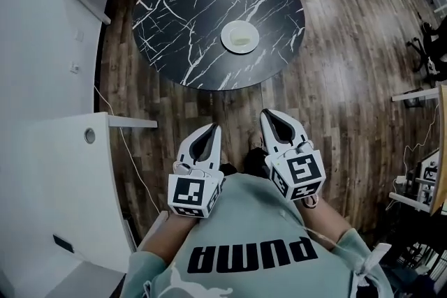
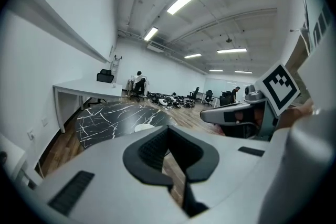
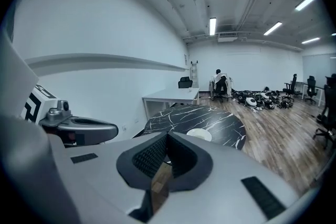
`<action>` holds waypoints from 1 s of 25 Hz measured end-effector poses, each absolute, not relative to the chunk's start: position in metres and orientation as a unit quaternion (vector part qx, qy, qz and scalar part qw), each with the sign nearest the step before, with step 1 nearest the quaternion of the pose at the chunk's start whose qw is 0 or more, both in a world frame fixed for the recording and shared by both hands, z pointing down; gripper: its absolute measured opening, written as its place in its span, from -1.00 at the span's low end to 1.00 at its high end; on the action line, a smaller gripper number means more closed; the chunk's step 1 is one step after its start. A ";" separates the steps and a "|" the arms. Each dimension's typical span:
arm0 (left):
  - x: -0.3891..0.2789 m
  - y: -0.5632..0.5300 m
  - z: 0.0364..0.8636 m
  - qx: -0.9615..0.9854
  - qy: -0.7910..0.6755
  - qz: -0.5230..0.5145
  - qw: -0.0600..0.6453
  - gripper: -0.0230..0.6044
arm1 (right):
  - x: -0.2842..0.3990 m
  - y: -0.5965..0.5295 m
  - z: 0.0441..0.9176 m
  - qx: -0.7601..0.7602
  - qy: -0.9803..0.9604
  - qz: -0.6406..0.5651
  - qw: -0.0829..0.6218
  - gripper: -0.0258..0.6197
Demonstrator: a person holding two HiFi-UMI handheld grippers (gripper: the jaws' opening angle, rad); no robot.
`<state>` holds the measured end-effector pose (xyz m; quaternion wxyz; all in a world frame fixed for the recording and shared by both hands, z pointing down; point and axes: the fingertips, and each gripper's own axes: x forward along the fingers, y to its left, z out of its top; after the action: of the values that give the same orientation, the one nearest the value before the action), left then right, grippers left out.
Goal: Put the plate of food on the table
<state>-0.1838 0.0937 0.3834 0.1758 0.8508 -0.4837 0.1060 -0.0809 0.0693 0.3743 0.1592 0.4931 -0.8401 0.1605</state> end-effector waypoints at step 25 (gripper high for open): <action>-0.055 0.247 0.362 0.837 -0.522 0.105 0.127 -0.91 | 0.048 0.221 0.355 0.472 -0.864 0.117 0.129 -0.89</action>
<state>-0.0549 0.2471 0.3623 0.1271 0.8367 -0.5223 0.1053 0.0482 0.2209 0.3552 0.1288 0.4724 -0.8640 0.1173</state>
